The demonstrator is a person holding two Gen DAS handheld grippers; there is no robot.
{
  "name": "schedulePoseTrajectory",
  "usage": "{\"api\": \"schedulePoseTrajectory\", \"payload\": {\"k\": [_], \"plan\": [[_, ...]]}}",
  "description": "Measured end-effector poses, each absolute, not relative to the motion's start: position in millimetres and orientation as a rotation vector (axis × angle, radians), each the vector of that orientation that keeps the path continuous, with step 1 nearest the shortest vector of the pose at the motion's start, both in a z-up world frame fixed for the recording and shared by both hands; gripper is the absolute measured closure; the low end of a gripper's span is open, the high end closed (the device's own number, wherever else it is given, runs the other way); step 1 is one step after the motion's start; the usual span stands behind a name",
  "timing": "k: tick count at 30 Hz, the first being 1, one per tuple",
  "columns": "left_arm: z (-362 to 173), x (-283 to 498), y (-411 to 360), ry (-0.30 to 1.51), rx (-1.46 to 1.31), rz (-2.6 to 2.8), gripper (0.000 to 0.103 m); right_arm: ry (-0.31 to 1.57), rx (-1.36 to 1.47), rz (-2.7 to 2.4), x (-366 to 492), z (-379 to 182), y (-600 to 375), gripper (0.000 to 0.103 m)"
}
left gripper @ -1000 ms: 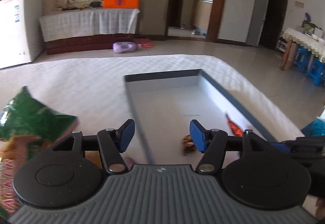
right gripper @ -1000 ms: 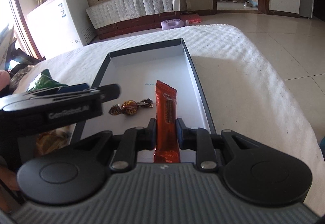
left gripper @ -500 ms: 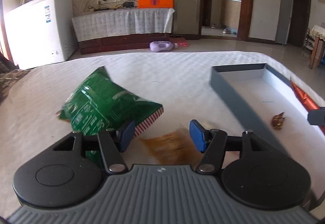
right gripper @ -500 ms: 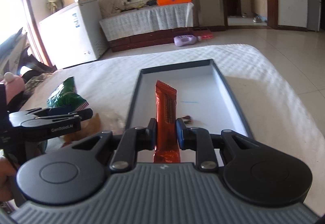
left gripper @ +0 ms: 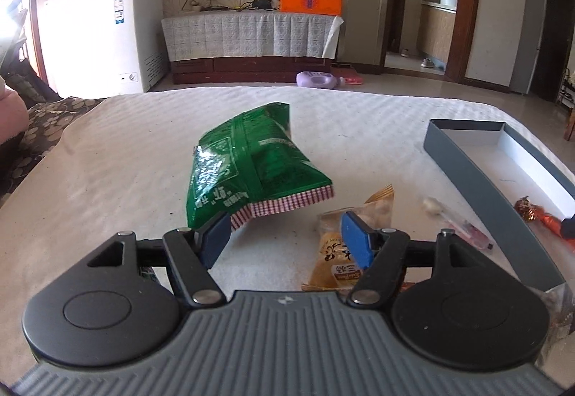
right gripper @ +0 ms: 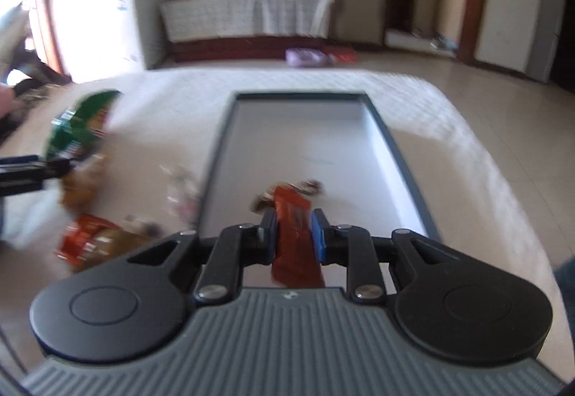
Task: Organize snacks
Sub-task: 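Open right gripper releasing the bar and withdraw both tools toward snacks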
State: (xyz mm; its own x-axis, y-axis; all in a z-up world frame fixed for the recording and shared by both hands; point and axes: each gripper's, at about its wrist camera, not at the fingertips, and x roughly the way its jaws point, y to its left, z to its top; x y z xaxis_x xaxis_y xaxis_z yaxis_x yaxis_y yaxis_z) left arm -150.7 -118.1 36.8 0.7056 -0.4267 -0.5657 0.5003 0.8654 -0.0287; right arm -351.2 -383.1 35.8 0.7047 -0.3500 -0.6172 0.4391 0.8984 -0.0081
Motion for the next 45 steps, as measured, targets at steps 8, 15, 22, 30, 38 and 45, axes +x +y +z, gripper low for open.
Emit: {"api": "schedulePoseTrajectory", "payload": {"k": [8,15,22,30,38,45], "plan": [[42,-166,-125,0.595,0.115,-0.511,0.029,0.542,0.175,-0.391,-384,56,-369,0.064],[52,-207,-123,0.561,0.172,-0.535,0.029,0.537,0.085,-0.157,-398,60,-316,0.064],[42,-269,-119,0.601,0.205,-0.553,0.029,0.606,-0.026,-0.021,-414,49,-274,0.064],[15,-289,-113,0.646,0.196,-0.526,0.029,0.619,-0.06,-0.021,-423,44,-270,0.064],[14,-268,-107,0.673,0.172,-0.477,0.028,0.618,-0.287,-0.007,-379,31,-260,0.039],[13,-262,-107,0.677,0.163,-0.464,0.022,0.691,-0.53,-0.049,-348,5,-244,0.027]]}}
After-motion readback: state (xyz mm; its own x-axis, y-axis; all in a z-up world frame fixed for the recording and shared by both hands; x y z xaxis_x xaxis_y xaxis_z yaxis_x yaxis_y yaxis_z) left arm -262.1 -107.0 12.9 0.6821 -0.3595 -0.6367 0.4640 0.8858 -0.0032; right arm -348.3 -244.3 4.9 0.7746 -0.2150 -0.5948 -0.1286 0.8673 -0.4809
